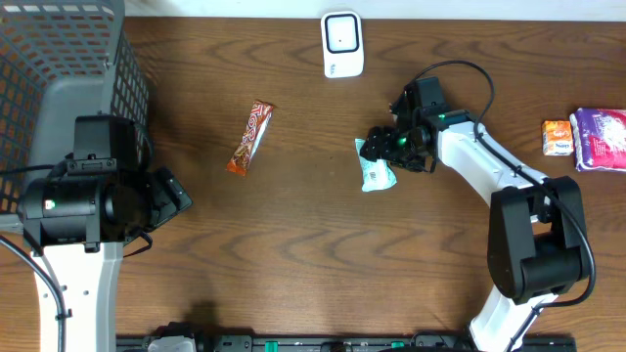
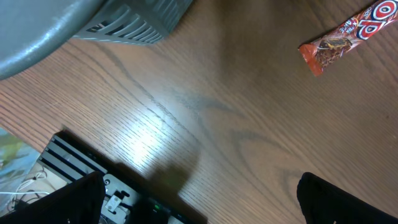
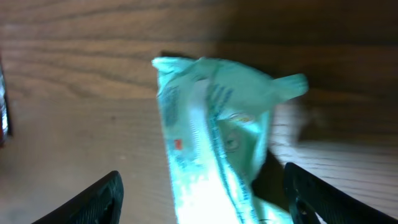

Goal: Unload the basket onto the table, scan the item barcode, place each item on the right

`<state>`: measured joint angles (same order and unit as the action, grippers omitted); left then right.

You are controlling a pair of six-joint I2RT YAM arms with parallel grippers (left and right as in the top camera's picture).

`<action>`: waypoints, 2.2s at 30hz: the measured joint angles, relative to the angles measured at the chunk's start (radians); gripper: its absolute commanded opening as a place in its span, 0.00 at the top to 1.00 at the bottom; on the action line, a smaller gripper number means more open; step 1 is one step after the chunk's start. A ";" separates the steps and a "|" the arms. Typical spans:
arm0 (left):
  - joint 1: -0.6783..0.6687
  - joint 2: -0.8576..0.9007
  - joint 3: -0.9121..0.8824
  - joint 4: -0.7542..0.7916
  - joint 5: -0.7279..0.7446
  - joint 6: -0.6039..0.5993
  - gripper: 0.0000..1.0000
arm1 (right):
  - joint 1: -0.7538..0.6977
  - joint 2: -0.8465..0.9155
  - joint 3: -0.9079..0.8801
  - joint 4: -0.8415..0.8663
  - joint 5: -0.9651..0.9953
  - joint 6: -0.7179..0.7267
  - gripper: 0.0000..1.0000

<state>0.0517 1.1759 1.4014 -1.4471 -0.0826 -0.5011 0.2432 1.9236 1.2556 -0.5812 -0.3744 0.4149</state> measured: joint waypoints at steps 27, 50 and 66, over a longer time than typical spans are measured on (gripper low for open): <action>0.000 0.000 0.000 0.000 0.000 0.000 0.02 | 0.021 -0.045 -0.007 -0.026 0.127 -0.029 0.32; 0.000 0.000 0.000 0.000 0.000 0.000 0.02 | 0.009 0.082 -0.012 0.083 -0.026 -0.043 0.79; 0.000 0.000 0.000 0.000 0.000 0.000 0.02 | 0.034 0.085 0.182 -0.249 0.192 -0.056 0.99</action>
<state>0.0517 1.1759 1.4014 -1.4471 -0.0822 -0.5011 0.2771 2.0090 1.4372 -0.8303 -0.1825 0.3592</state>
